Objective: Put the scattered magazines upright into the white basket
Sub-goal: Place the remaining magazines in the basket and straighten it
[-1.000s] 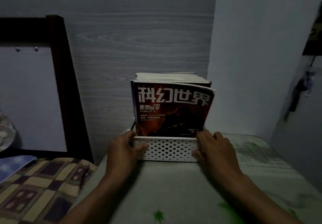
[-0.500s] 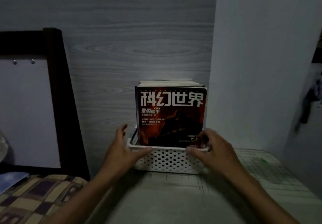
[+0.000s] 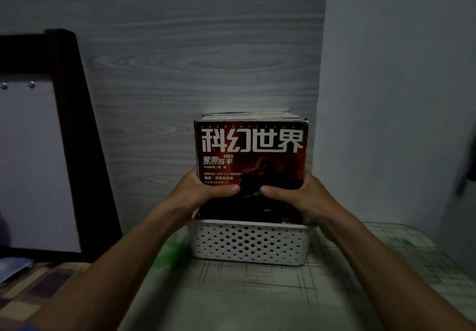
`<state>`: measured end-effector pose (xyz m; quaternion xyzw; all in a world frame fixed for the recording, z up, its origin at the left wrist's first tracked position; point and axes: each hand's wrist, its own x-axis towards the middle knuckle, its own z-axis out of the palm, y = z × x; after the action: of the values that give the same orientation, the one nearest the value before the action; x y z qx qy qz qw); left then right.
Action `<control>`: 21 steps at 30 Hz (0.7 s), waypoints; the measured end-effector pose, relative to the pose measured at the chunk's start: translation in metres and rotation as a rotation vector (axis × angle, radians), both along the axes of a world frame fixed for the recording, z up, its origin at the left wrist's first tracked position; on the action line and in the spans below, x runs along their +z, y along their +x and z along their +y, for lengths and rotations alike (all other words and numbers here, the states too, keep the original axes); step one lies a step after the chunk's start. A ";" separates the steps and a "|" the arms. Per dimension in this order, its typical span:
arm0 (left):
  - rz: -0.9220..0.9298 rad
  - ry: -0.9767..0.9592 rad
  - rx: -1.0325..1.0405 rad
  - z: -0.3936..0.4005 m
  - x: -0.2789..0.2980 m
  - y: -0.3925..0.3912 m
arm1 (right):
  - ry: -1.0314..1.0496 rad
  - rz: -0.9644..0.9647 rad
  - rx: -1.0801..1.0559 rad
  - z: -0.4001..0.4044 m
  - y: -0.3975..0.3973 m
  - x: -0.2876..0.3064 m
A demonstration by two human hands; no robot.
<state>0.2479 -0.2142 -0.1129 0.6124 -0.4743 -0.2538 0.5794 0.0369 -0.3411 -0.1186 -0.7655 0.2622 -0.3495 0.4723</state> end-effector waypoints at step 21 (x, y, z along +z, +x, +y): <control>-0.083 0.008 -0.041 -0.005 -0.006 0.017 | -0.091 0.075 -0.009 -0.017 0.003 -0.016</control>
<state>0.2650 -0.2190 -0.1188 0.6150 -0.5092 -0.2418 0.5513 0.0398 -0.3580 -0.1346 -0.7977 0.2668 -0.3342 0.4253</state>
